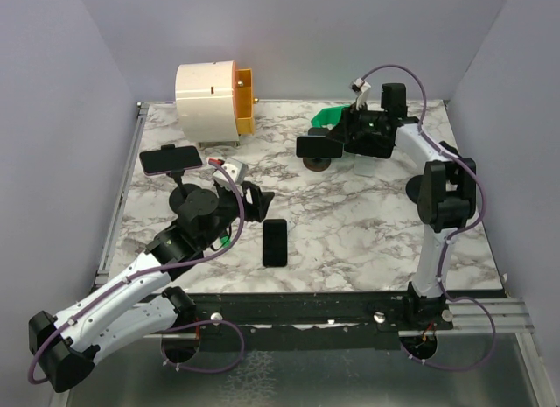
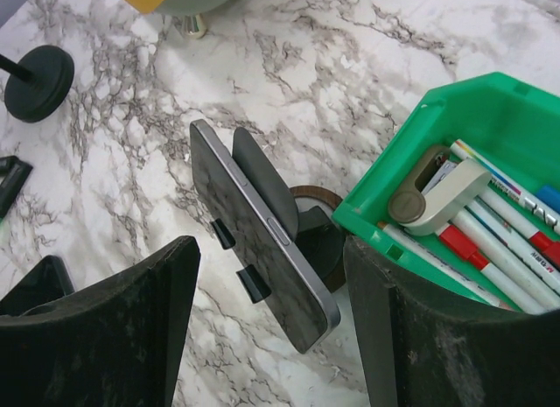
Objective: Remove the phone from the phone stand
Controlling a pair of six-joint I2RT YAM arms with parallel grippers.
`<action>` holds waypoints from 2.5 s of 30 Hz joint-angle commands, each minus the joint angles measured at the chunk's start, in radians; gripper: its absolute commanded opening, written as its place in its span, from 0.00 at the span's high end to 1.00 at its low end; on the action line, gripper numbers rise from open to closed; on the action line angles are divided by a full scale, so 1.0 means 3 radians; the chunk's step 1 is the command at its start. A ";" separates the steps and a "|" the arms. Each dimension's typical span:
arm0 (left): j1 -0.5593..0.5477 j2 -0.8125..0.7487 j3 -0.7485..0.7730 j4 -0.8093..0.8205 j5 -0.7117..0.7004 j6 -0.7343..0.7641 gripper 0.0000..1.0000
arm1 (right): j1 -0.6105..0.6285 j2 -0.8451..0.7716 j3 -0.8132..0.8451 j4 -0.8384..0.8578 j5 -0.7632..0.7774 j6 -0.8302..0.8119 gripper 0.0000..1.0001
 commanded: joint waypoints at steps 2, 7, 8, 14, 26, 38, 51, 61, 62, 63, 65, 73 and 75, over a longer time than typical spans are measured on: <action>-0.0027 0.0006 -0.0024 0.0065 0.0116 0.0032 0.31 | -0.0023 -0.0006 -0.0108 -0.0100 -0.0129 -0.0119 0.29; -0.0027 -0.0026 -0.0026 0.0064 0.0083 0.0041 0.31 | -0.0022 -0.0004 -0.0152 -0.0111 -0.0100 -0.0116 0.30; -0.0027 -0.0034 -0.0027 0.0067 0.0074 0.0045 0.31 | -0.0023 -0.0010 -0.0167 -0.0117 -0.0079 -0.0123 0.30; -0.0027 -0.0044 -0.0028 0.0063 0.0055 0.0052 0.31 | -0.0015 -0.0009 -0.0217 -0.0109 -0.0053 -0.0126 0.32; -0.0025 -0.0057 -0.0024 0.0065 0.0060 0.0045 0.31 | -0.0009 -0.0051 -0.0289 -0.0043 -0.0068 -0.0079 0.37; -0.0027 -0.0063 -0.0024 0.0067 0.0056 0.0051 0.31 | 0.0064 -0.0018 -0.0305 -0.0064 0.0034 -0.0095 0.48; -0.0031 -0.0062 -0.0019 0.0064 0.0059 0.0048 0.31 | 0.0089 -0.0039 -0.0405 -0.0016 0.0075 -0.0030 0.68; -0.0031 -0.0077 -0.0019 0.0063 0.0050 0.0053 0.31 | 0.0128 -0.0118 -0.0521 0.0024 0.0083 -0.0028 0.87; -0.0032 -0.0075 -0.0017 0.0064 0.0052 0.0053 0.31 | 0.0129 -0.0130 -0.0516 0.0018 0.0080 -0.0027 0.91; -0.0032 -0.0079 -0.0019 0.0065 0.0055 0.0053 0.31 | 0.0126 -0.0144 -0.0510 0.0020 0.0076 -0.0029 0.95; -0.0032 -0.0076 -0.0019 0.0065 0.0055 0.0053 0.31 | 0.0125 -0.0181 -0.0511 0.0029 0.0070 -0.0026 1.00; -0.0027 -0.0075 -0.0019 0.0066 0.0055 0.0049 0.31 | 0.0116 -0.0350 -0.0564 0.0097 0.0133 -0.0008 1.00; -0.0032 -0.0077 -0.0018 0.0066 0.0051 0.0055 0.31 | 0.0110 -0.0379 -0.0591 0.0129 0.0156 0.0016 1.00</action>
